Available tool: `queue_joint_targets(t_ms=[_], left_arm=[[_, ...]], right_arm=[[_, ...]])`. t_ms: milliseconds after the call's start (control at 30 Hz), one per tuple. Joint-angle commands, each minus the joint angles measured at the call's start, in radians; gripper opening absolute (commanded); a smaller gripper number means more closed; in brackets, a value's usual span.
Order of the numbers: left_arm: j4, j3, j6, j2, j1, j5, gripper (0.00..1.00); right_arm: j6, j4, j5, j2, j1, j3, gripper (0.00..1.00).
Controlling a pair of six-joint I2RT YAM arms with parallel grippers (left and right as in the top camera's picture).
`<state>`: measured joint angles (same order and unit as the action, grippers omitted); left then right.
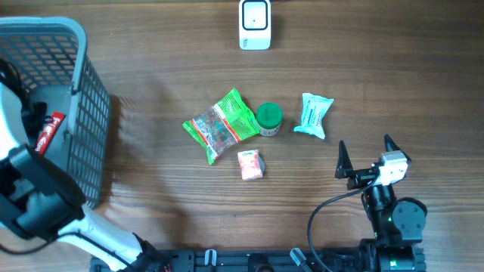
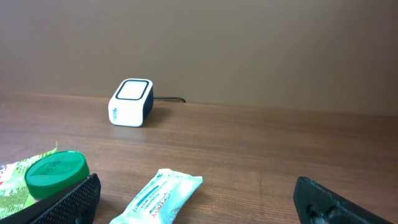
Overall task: Scan the item barcode
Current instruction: 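Grasp the teal toilet wipes pack and place it right of the jar, then grasp the red Nescafe stick in the basket and place it on table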
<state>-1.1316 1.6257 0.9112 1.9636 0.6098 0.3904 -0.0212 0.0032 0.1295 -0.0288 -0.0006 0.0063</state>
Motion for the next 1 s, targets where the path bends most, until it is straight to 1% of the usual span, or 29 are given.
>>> queue_joint_targets(t_ms=[0, 133, 300, 367, 533, 767, 867, 900, 967], left_arm=[[0.038, -0.005, -0.089, 0.081, 0.004, -0.006, 1.0], [0.106, -0.005, -0.231, 0.113, 0.004, -0.021, 1.0], [0.139, -0.005, -0.263, 0.113, 0.004, -0.076, 1.0], [0.166, -0.006, -0.346, 0.113, 0.004, -0.156, 1.0], [0.202, -0.028, -0.354, 0.113, 0.004, -0.162, 1.0], [0.299, -0.156, -0.358, 0.113, 0.004, -0.158, 1.0], [0.307, -0.168, -0.359, 0.113, 0.005, -0.098, 1.0], [0.307, -0.169, -0.359, 0.113, 0.009, -0.098, 0.95], [0.307, -0.169, -0.359, 0.113, 0.011, -0.098, 0.8]], right_arm=[[-0.002, 0.004, -0.006, 0.006, 0.0, -0.001, 1.0], [-0.002, 0.004, -0.006, 0.006, 0.0, -0.001, 1.0], [-0.002, 0.004, -0.006, 0.006, 0.0, -0.001, 1.0], [-0.002, 0.004, -0.006, 0.006, 0.0, -0.001, 1.0], [-0.002, 0.004, -0.006, 0.006, 0.0, -0.001, 1.0], [-0.002, 0.004, -0.006, 0.006, 0.0, -0.001, 1.0], [-0.002, 0.004, -0.006, 0.006, 0.0, -0.001, 1.0], [-0.002, 0.004, -0.006, 0.006, 0.0, -0.001, 1.0], [-0.002, 0.004, -0.006, 0.006, 0.0, -0.001, 1.0]])
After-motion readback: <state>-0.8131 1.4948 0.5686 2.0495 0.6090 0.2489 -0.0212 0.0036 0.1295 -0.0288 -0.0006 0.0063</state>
